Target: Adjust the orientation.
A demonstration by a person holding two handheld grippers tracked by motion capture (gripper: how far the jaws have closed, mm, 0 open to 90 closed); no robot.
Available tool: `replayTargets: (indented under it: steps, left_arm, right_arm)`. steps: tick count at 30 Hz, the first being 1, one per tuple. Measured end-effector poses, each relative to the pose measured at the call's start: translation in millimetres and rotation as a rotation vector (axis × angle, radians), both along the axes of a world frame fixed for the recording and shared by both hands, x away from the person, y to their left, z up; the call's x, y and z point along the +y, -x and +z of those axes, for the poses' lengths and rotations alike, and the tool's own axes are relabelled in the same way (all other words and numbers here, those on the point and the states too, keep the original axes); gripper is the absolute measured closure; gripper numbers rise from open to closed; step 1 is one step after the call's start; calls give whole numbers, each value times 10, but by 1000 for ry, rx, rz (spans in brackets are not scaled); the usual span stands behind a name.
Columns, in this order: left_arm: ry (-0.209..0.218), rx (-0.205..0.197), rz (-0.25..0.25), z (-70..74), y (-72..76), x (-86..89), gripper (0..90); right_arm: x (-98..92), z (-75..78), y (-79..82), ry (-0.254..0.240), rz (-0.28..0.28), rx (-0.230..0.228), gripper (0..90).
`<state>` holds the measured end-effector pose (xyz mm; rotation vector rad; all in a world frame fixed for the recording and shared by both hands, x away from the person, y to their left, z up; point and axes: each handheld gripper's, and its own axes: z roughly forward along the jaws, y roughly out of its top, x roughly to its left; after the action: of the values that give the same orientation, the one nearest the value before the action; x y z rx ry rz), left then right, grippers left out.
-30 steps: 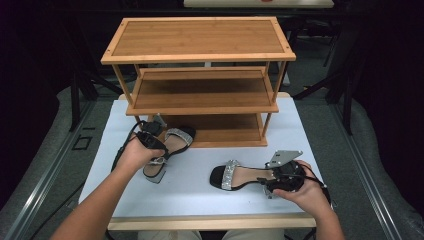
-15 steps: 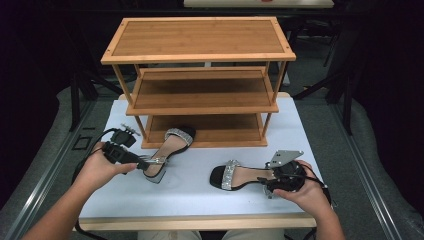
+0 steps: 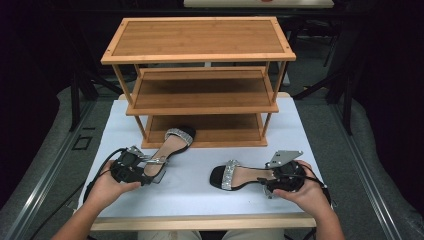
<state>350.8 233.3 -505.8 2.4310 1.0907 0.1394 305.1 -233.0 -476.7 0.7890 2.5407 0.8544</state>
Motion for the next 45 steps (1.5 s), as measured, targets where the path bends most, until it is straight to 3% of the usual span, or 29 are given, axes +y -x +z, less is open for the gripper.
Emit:
replayTargets:
  steps: [2,5,8,12,16,21,23,32,45]
  left_arm:
    - [12,9,-5,-1,23,-40,469]
    - [63,23,-29,-29,78,-143,468]
    - [85,-3,-62,-67,119,-295,421]
    - [48,-41,-55,-146,84,-446,307]
    - [77,-44,-29,-239,12,-472,297]
    - [39,-69,-71,-220,3,-523,298]
    - [34,-72,-64,-190,-12,-544,305]
    - [47,-66,-42,-38,-271,-592,318]
    - [56,-62,27,-38,-731,-787,323]
  right_arm:
    - [-3,0,-3,1,0,2,418]
    - [3,-11,-9,-6,0,3,417]
    - [16,-16,-9,2,4,4,417]
    - [19,-19,-10,2,6,6,417]
    - [12,-23,-11,-2,7,4,417]
    - [5,-32,-15,-9,4,5,417]
    - [9,-30,-16,-7,6,3,417]
    - [14,-24,-15,0,6,5,417]
    - [2,-20,-13,-3,4,3,417]
